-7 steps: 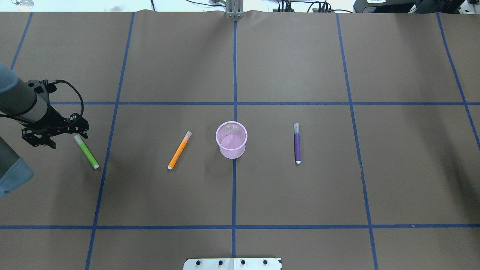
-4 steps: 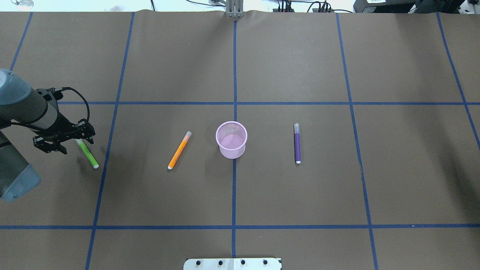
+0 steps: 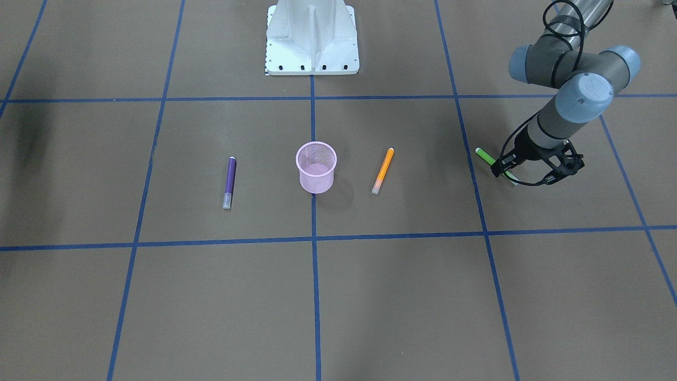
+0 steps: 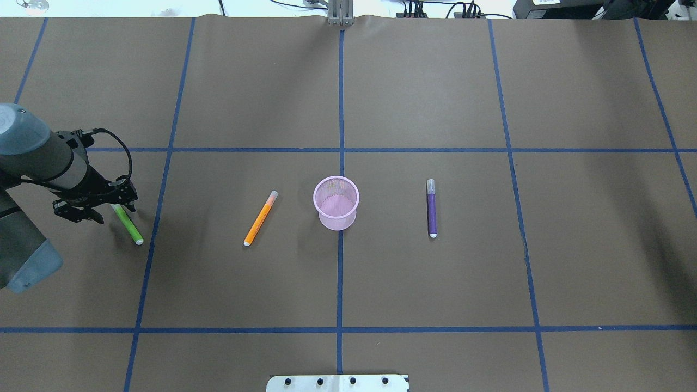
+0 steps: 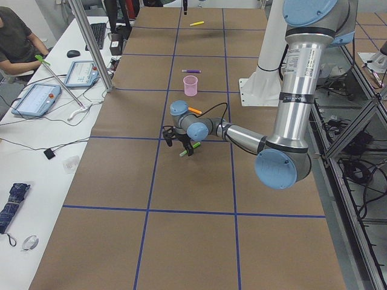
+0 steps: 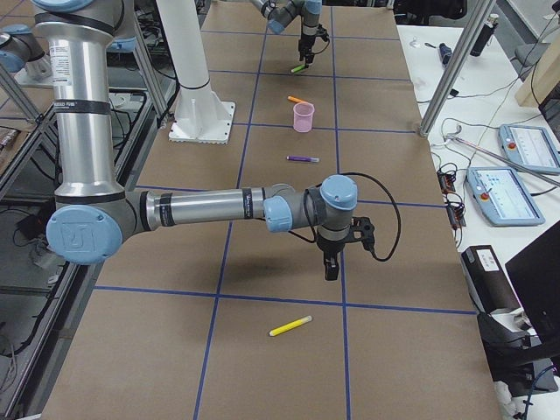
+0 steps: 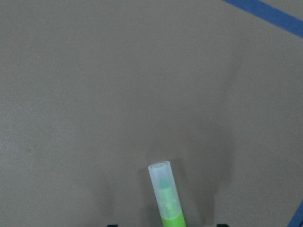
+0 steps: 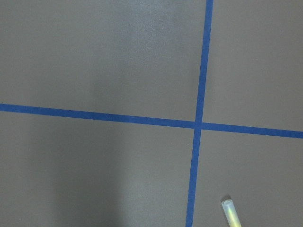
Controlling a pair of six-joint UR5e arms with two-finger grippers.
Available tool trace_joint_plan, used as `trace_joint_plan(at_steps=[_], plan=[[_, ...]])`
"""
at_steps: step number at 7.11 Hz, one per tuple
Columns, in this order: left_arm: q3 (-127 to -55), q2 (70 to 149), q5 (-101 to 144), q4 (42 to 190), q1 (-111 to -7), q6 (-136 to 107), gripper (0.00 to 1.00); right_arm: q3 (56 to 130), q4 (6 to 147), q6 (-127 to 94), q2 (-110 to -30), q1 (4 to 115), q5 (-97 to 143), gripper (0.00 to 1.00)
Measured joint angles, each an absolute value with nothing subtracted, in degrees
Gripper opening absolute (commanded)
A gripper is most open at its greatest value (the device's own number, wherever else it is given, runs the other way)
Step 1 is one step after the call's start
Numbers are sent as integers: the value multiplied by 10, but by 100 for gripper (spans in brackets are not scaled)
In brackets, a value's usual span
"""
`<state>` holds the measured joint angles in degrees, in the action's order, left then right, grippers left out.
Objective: Collect pens into pen holder
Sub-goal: 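Lower the left gripper onto the green marker and grasp it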
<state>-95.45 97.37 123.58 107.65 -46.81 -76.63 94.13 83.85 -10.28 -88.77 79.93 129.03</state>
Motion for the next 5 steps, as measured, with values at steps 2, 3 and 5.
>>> trace_joint_plan(at_steps=[2, 3, 5], plan=[[-951, 974, 1236, 1077, -466, -766, 11, 941, 838, -103, -888, 799, 1290, 100], [-950, 975, 1236, 1077, -466, -766, 0, 941, 838, -103, -888, 799, 1290, 100], [-948, 975, 1236, 1076, -466, -765, 0, 941, 838, -103, -888, 799, 1291, 100]])
